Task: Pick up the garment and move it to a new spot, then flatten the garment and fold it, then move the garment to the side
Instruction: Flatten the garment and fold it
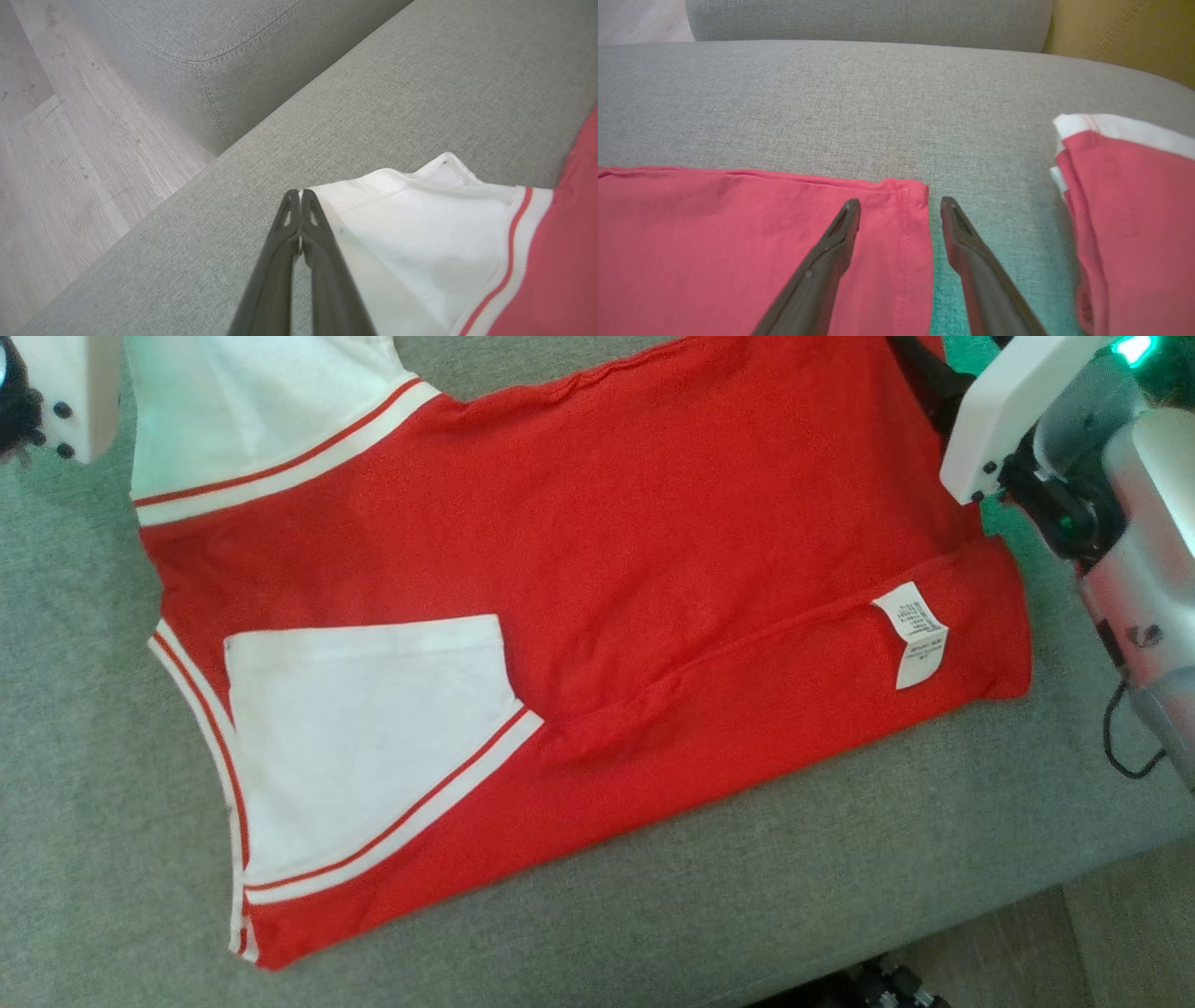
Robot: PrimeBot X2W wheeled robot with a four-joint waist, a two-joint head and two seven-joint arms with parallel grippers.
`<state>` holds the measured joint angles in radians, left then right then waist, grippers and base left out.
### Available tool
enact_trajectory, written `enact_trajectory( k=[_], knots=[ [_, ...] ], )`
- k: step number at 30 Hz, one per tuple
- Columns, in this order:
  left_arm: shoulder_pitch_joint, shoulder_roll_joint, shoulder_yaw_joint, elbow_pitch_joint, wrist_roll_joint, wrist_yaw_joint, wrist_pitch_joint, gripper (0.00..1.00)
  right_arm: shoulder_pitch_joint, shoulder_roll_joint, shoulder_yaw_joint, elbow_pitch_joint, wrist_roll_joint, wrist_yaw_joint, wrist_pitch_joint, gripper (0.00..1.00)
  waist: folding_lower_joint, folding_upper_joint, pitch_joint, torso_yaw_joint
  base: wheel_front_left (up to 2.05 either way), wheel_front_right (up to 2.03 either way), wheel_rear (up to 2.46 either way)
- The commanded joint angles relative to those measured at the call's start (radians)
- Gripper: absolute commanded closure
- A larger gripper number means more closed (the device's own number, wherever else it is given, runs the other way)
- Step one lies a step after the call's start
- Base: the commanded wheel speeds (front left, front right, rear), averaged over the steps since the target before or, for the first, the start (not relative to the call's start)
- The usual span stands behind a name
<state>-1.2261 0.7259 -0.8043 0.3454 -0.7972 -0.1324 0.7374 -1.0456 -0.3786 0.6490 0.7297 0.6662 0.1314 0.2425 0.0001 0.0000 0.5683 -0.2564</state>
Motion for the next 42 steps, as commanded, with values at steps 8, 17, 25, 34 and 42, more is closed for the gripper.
enact_trajectory(
  k=[8, 17, 25, 34, 42],
  knots=[
    [-0.077, 0.043, 0.008, -0.001, -0.027, 0.002, -0.030, 1.00, -0.034, 0.011, 0.040, 0.053, 0.043, -0.001, -0.006, 0.23, -0.0001, 0.0000, 0.002, 0.018, 0.00, 0.00, 0.00],
    [-0.096, 0.040, -0.035, 0.020, -0.050, 0.002, -0.063, 1.00, -0.076, 0.015, 0.085, 0.110, 0.059, -0.001, -0.030, 0.54, -0.0001, 0.0000, 0.001, 0.035, 0.00, 0.00, 0.00],
    [-0.112, 0.041, -0.070, 0.039, -0.069, 0.002, -0.090, 1.00, -0.097, 0.008, 0.117, 0.139, 0.080, -0.001, -0.058, 0.75, -0.0001, 0.0000, -0.003, 0.045, 0.00, 0.00, 0.00],
    [-0.130, 0.044, -0.101, 0.049, -0.079, 0.002, -0.127, 1.00, -0.118, 0.003, 0.148, 0.155, 0.099, -0.001, -0.083, 1.00, -0.0001, 0.0000, -0.001, 0.050, 0.00, 0.00, 0.00],
    [-0.170, 0.056, -0.133, 0.053, -0.055, 0.002, -0.258, 1.00, -0.147, -0.033, 0.146, 0.143, 0.152, -0.001, -0.149, 1.00, -0.0001, 0.0000, 0.002, 0.055, 0.00, 0.00, 0.00]
  ],
)
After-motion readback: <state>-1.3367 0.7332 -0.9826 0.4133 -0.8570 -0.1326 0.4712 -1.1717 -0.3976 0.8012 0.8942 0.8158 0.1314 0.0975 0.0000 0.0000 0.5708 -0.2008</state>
